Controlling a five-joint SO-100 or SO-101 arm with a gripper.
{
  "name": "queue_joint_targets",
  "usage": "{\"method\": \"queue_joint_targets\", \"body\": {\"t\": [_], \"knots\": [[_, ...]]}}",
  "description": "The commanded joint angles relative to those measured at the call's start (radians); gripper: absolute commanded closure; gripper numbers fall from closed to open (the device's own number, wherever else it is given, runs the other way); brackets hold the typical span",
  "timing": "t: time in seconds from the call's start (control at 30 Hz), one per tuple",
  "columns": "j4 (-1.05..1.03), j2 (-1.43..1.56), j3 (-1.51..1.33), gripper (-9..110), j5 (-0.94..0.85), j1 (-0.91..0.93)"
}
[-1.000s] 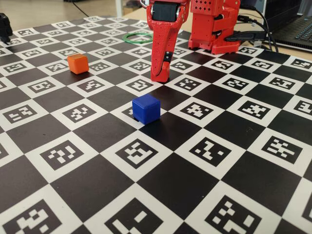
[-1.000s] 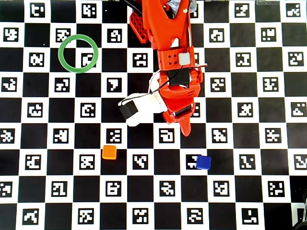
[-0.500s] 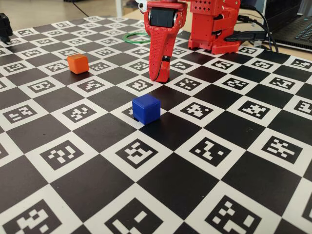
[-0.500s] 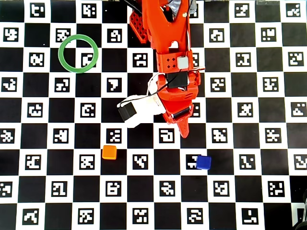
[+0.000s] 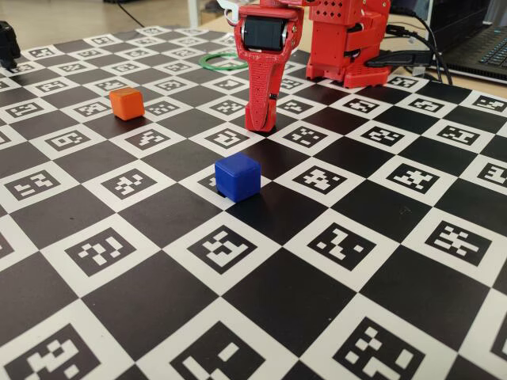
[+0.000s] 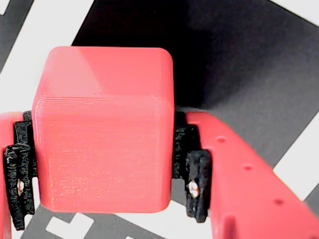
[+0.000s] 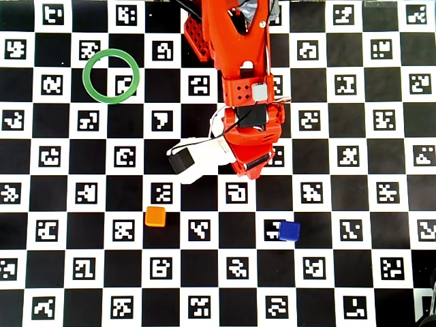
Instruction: Grab the red cube then put it in the green circle then put the blue cube on top and finally the orange cube on top
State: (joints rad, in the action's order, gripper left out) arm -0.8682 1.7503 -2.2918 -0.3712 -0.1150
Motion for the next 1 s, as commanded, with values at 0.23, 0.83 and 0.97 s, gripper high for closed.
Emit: {"method": "queue_joint_targets", "body": {"t": [0.23,0.83,0.97], "knots": [[-0.095,0.066,0.112,96,0.055,-0.041],[-0.517,0.299,0.37,96,-0.063,0.319],[-0.548,0.313,0.387,96,-0.144,0.48]]}}
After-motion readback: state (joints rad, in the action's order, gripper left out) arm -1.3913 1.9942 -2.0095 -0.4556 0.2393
